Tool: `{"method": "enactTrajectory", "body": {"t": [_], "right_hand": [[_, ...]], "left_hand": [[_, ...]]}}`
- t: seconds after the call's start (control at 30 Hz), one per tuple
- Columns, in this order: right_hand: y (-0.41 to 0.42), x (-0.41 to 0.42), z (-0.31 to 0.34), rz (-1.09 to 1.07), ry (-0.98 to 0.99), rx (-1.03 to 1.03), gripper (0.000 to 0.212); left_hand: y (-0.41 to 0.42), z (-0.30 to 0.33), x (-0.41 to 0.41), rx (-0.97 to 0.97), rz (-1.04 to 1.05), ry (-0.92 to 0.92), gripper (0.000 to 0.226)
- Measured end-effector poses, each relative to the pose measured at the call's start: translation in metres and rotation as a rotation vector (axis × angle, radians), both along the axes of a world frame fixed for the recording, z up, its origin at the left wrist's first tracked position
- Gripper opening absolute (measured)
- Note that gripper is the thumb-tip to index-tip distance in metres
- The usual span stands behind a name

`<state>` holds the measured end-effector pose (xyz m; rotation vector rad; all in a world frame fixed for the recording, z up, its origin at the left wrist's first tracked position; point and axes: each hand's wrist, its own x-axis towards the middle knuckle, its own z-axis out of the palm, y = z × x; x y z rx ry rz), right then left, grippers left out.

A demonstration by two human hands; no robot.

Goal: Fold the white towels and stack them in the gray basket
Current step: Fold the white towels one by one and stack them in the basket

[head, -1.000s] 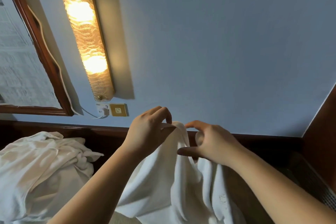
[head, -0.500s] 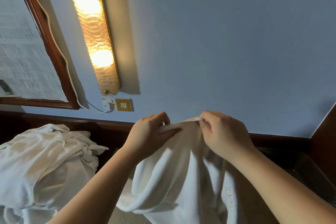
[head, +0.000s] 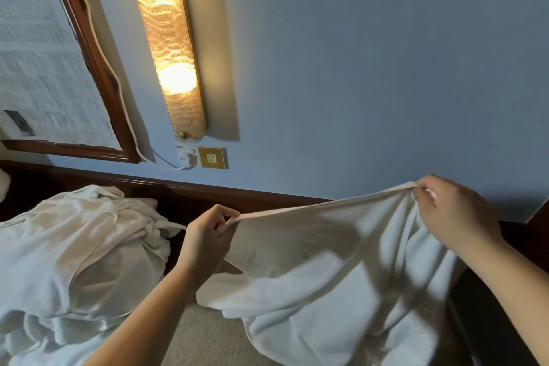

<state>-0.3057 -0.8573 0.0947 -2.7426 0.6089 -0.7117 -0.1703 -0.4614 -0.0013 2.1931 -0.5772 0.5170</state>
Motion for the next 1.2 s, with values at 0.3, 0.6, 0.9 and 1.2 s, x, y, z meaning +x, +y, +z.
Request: {"method": "enactTrajectory", "body": {"t": [0.3, 0.6, 0.9, 1.2], "right_hand": [[0.085, 0.010, -0.017, 0.351, 0.414, 0.173, 0.043], [0.080, 0.015, -0.011, 0.386, 0.711, 0.171, 0.072], [0.019, 0.018, -0.038, 0.036, 0.536, -0.532, 0.017], [-0.003, -0.001, -0.047, -0.223, 0.641, -0.286, 0.026]], "left_hand": [[-0.054, 0.066, -0.012, 0.141, -0.266, -0.074, 0.019], [-0.064, 0.094, -0.002, 0.663, -0.306, -0.063, 0.015], [-0.045, 0.077, 0.013, 0.794, 0.374, 0.007, 0.026], [-0.059, 0.065, -0.004, 0.098, 0.271, 0.099, 0.023]]}}
